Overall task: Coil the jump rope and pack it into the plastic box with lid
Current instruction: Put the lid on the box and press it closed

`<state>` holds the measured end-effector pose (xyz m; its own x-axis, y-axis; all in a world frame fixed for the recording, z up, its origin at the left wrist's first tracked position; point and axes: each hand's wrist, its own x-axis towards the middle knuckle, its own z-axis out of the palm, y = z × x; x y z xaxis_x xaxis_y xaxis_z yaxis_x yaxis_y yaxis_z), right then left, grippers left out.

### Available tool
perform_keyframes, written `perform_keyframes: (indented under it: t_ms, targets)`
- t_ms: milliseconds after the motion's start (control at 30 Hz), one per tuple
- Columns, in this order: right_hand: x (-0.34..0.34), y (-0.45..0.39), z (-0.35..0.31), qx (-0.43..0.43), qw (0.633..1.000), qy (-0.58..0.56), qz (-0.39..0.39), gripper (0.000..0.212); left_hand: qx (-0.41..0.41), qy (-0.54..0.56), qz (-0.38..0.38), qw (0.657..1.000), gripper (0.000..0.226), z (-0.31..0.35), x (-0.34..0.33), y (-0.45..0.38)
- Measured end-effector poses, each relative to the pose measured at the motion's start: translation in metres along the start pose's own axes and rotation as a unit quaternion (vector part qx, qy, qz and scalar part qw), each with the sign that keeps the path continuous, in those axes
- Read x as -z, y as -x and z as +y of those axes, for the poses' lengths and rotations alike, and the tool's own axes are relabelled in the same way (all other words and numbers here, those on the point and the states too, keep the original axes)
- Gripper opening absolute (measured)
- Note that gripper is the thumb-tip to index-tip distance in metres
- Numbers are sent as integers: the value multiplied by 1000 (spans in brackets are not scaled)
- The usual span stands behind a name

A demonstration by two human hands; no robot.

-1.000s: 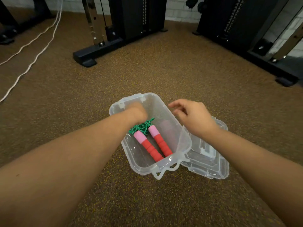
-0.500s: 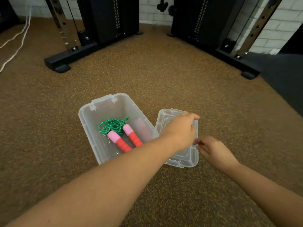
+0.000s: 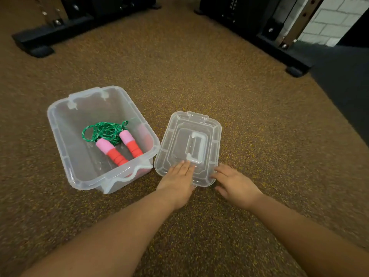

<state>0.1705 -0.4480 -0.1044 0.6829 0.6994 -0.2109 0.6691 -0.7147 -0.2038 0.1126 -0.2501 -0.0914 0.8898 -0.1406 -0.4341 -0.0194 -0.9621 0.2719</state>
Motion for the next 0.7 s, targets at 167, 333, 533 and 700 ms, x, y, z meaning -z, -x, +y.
perform_keyframes:
  t_ms: [167, 333, 533, 700]
  targets:
    - [-17, -9, -3, 10, 1000, 17, -5, 48, 6, -38, -34, 999, 68, -9, -17, 3]
    - [-17, -11, -7, 25, 996, 89, 15, 14, -2, -30, -24, 999, 68, -4, -9, 7]
    - [29, 10, -2, 27, 999, 37, 0, 21, -46, -22, 43, 998, 71, 2, 12, 18]
    - [111, 43, -2, -33, 995, -97, 11, 2, -94, -19, 192, 977, 46, 19, 52, 37]
